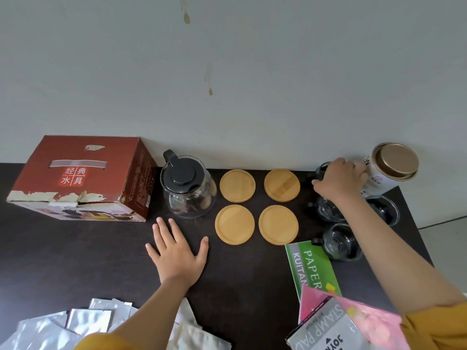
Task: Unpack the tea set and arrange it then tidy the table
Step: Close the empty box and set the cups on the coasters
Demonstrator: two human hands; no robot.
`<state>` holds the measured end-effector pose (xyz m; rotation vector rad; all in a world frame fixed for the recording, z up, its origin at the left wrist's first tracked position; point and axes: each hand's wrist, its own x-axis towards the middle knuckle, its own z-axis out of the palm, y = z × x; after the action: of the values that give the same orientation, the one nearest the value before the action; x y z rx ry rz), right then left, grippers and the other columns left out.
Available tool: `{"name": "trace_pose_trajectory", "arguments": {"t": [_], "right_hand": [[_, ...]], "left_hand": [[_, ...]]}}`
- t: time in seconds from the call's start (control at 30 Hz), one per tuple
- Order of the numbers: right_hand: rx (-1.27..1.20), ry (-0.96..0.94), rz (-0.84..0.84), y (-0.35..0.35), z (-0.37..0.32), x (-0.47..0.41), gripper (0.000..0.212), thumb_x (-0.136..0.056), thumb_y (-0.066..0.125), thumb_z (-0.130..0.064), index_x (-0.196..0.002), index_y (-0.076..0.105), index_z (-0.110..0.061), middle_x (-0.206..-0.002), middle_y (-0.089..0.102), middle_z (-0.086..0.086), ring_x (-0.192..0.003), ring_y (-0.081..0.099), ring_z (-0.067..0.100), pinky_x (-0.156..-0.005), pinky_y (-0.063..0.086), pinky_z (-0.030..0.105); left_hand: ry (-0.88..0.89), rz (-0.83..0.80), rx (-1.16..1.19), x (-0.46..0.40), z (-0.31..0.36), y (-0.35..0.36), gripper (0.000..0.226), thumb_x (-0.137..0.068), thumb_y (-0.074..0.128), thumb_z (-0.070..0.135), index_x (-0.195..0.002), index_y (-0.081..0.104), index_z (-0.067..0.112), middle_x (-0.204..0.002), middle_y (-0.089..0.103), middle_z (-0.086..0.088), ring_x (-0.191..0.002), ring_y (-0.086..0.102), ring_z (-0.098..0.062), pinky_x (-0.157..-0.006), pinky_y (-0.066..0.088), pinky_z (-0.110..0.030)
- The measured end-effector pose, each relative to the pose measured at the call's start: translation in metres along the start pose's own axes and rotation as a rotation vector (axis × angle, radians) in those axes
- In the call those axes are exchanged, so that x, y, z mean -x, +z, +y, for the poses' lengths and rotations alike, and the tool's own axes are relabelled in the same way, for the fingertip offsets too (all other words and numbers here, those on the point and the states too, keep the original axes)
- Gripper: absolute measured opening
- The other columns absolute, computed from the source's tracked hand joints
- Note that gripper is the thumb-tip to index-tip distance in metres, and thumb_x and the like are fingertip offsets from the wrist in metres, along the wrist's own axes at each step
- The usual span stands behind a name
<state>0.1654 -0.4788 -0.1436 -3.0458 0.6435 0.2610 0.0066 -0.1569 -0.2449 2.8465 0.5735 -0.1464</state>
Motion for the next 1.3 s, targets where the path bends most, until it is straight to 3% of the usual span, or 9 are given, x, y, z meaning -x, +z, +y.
{"name": "trace_pose_trajectory", "arguments": {"t": [0.37, 0.53, 0.73, 0.83, 1.03, 1.17, 1.3], "right_hand": [[-0.045, 0.033, 0.003, -0.006, -0.002, 0.0, 0.068, -0.074, 0.075, -0.04, -0.12, 0.049, 0.003, -0.131, 0.043, 0.027, -0.123, 0.034, 0.045, -0.101, 0.031, 0.048], [-0.218, -0.09, 0.136, -0.008, -0.034, 0.029, 0.067, -0.068, 0.08, -0.046, -0.111, 0.051, -0.003, -0.121, 0.045, 0.017, -0.113, 0.043, 0.037, -0.091, 0.04, 0.044], [-0.508, -0.283, 0.098, 0.009, -0.091, 0.066, 0.065, -0.067, 0.081, -0.046, -0.113, 0.053, -0.009, -0.118, 0.043, 0.009, -0.114, 0.04, 0.027, -0.082, 0.046, 0.034], [-0.507, -0.331, 0.095, 0.017, -0.112, 0.077, 0.064, -0.069, 0.079, -0.048, -0.113, 0.053, -0.01, -0.117, 0.044, 0.008, -0.113, 0.04, 0.025, -0.08, 0.038, 0.027], [-0.48, -0.363, 0.096, 0.032, -0.139, 0.085, 0.069, -0.067, 0.077, -0.055, -0.112, 0.054, -0.007, -0.118, 0.047, 0.011, -0.11, 0.042, 0.027, -0.09, 0.046, 0.035], [-0.507, -0.33, 0.101, 0.039, -0.141, 0.085, 0.07, -0.068, 0.076, -0.057, -0.113, 0.054, -0.008, -0.119, 0.047, 0.011, -0.11, 0.043, 0.027, -0.087, 0.044, 0.032], [-0.505, -0.33, 0.088, 0.042, -0.139, 0.088, 0.082, -0.068, 0.073, -0.063, -0.125, 0.048, -0.009, -0.123, 0.044, 0.01, -0.112, 0.042, 0.026, -0.089, 0.045, 0.034]], "left_hand": [[0.001, -0.002, 0.005, 0.0, -0.001, 0.001, 0.098, -0.079, 0.024, 0.073, -0.148, 0.017, 0.004, -0.157, 0.008, -0.018, -0.145, 0.004, -0.034, -0.109, 0.017, -0.062], [-0.002, -0.006, 0.007, 0.0, -0.001, 0.001, 0.099, -0.078, 0.022, 0.074, -0.149, 0.014, 0.005, -0.158, 0.005, -0.017, -0.146, 0.001, -0.032, -0.111, 0.014, -0.061], [-0.003, -0.004, 0.013, 0.0, -0.001, 0.0, 0.099, -0.078, 0.022, 0.074, -0.149, 0.015, 0.005, -0.158, 0.004, -0.017, -0.146, 0.0, -0.032, -0.111, 0.014, -0.061], [-0.003, -0.007, 0.009, 0.0, -0.001, 0.0, 0.099, -0.078, 0.022, 0.074, -0.149, 0.013, 0.005, -0.158, 0.003, -0.016, -0.146, -0.001, -0.031, -0.111, 0.013, -0.06], [-0.006, -0.013, 0.016, 0.0, -0.001, -0.001, 0.099, -0.078, 0.022, 0.074, -0.15, 0.012, 0.006, -0.159, 0.001, -0.016, -0.146, -0.004, -0.03, -0.112, 0.011, -0.059], [-0.006, -0.009, 0.024, 0.0, -0.001, -0.001, 0.099, -0.079, 0.024, 0.074, -0.15, 0.013, 0.006, -0.159, 0.002, -0.016, -0.146, -0.003, -0.031, -0.112, 0.012, -0.06], [-0.005, -0.017, 0.017, 0.0, -0.001, -0.001, 0.099, -0.078, 0.021, 0.074, -0.15, 0.012, 0.006, -0.159, 0.001, -0.015, -0.146, -0.003, -0.031, -0.112, 0.011, -0.059]]}}
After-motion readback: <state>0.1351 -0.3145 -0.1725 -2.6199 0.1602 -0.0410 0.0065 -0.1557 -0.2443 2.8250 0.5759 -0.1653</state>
